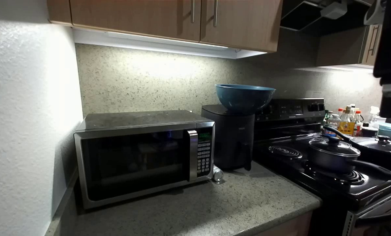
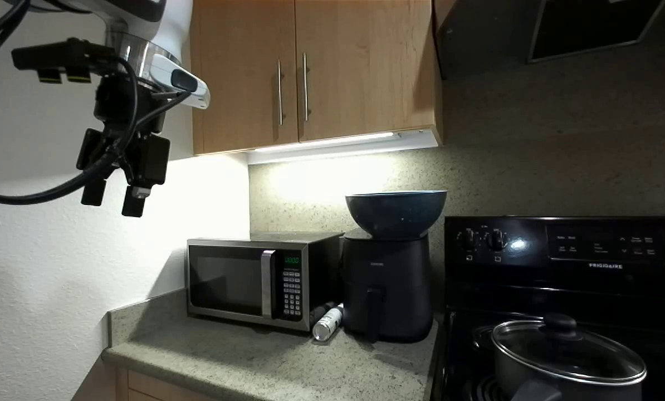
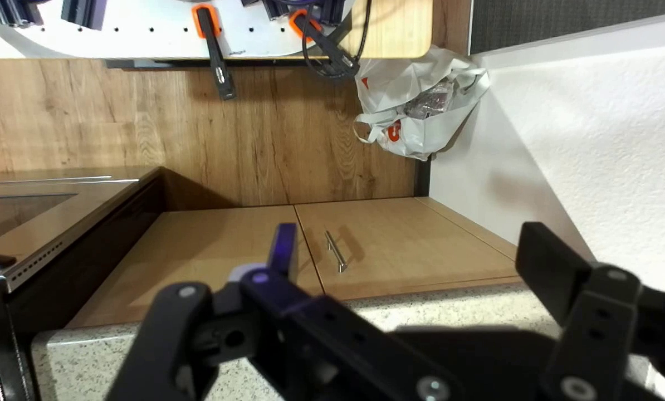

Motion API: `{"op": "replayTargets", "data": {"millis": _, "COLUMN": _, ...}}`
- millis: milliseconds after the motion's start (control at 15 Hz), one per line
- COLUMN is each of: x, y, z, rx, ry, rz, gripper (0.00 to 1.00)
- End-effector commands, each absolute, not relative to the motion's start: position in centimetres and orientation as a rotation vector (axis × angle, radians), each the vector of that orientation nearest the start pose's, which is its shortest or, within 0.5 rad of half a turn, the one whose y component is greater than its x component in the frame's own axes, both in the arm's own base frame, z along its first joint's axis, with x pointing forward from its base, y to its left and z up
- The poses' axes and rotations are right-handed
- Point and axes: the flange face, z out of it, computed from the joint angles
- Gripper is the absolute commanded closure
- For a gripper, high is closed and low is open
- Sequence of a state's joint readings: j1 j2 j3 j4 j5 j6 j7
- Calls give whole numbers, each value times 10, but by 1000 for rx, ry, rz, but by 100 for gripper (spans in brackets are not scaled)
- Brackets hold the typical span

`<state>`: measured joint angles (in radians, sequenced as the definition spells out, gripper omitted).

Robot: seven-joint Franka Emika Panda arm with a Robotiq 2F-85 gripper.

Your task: Open the microwave door, then put the bowl in the microwave

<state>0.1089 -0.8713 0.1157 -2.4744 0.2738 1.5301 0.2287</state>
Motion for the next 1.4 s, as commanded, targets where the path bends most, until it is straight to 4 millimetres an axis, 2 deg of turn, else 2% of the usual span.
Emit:
{"op": "replayTargets", "data": {"millis": 0, "x": 296, "y": 110, "z": 537, "rx": -2982, "ry": 171, "rz": 101, "gripper": 0}}
{"op": "replayTargets", "data": {"millis": 267, "x": 342, "y": 131, "z": 503, "rx": -3006, "ry": 196, "rz": -53, "gripper": 0}}
{"op": "replayTargets", "data": {"millis": 400, "x": 360, "y": 141, "z": 483, "rx": -3021, "ry": 219, "rz": -59, "gripper": 0}}
{"op": "replayTargets", "data": {"millis": 467, "x": 363, "y": 141, "z": 479, "rx": -3037, "ry": 203, "rz": -29, "gripper": 0}}
{"op": "replayTargets", "data": {"millis": 533, "x": 351, "y": 137, "z": 490, "rx": -3016, "ry": 179, "rz": -52, "gripper": 0}}
{"op": "replayTargets", "data": {"millis": 667, "x": 360, "y": 139, "z": 476, "rx": -3024, "ry": 180, "rz": -4, "gripper": 0}}
{"op": "replayTargets", "data": {"millis": 867, "x": 362, "y": 140, "z": 475, "rx": -3022, "ry": 179, "rz": 1, "gripper": 0}}
{"op": "replayTargets", "data": {"millis": 933, "x": 364, "y": 143, "z": 473, "rx": -2973, "ry": 236, "rz": -95, "gripper": 0}}
{"op": "replayTargets", "data": {"millis": 1133, "x": 380, "y": 149, "z": 445, "rx": -2961, "ry": 299, "rz": -131, "gripper": 0}}
{"op": "replayTargets", "data": {"millis": 1333, "x": 403, "y": 155, "z": 403, "rx": -2967, "ry": 352, "rz": -123, "gripper": 0}}
